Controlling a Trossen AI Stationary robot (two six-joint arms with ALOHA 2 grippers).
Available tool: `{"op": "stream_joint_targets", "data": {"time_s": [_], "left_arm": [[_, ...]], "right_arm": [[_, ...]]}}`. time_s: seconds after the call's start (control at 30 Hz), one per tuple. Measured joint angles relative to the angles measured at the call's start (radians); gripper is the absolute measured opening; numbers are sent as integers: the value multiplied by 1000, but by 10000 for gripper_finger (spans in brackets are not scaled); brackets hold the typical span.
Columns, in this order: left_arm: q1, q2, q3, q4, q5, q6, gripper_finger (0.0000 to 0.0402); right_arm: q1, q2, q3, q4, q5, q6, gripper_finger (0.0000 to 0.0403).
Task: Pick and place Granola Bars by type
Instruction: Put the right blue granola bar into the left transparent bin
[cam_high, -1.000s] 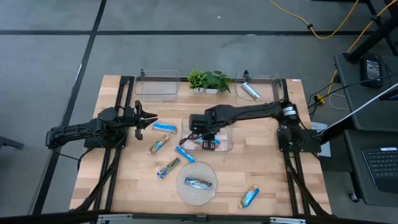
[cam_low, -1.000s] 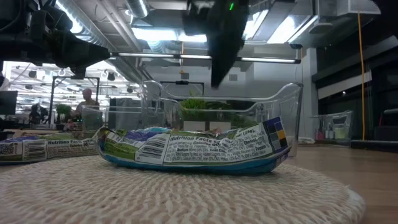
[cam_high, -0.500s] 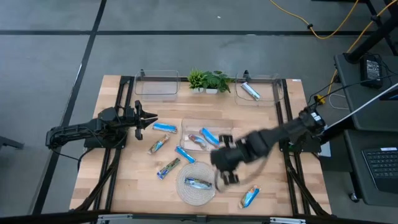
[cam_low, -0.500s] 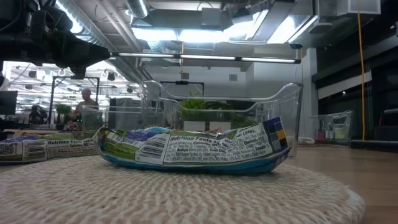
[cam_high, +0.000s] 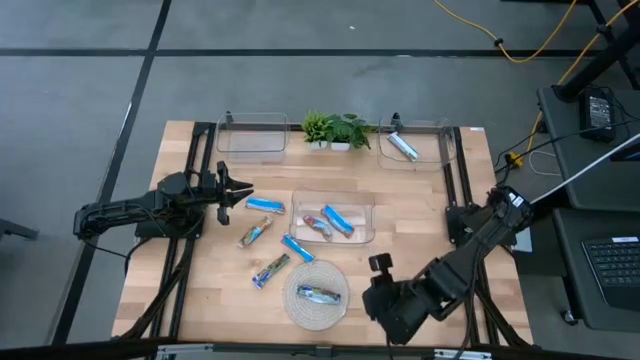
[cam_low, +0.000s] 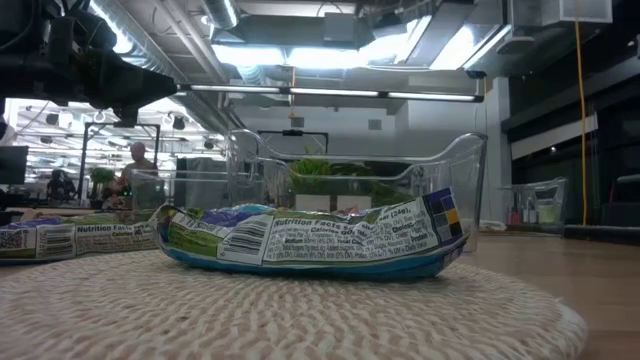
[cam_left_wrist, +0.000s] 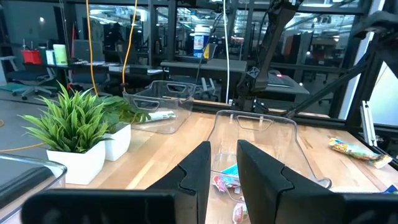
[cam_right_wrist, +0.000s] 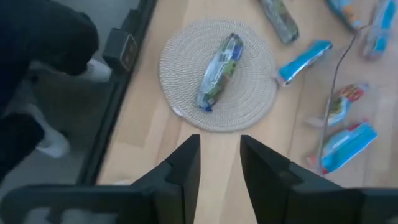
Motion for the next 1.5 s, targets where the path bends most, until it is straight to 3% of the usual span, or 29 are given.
{"op": "stream_joint_targets", "data": {"time_s": [0.27, 0.47, 0.77, 0.9, 1.23, 1.37, 1.5], "left_arm": [[0, 0, 0, 1, 0, 0, 72], [0, 0, 0, 0, 0, 0, 72], [0, 0, 0, 0, 0, 0, 72], [0, 0, 0, 0, 0, 0, 72], [0, 0, 0, 0, 0, 0, 72], [0, 0, 0, 0, 0, 0, 72], [0, 0, 0, 0, 0, 0, 72]], "right_arm": [[-18, 61, 0, 186, 11, -204, 116], [-66, 119, 0, 343, -78, -228, 116], [-79, 178, 0, 338, -149, -198, 124], [-79, 203, 0, 334, -149, -165, 157], [-114, 305, 0, 310, -101, -101, 285], [-148, 348, 0, 300, -52, -75, 300], [-182, 380, 0, 300, -87, -44, 302]]}}
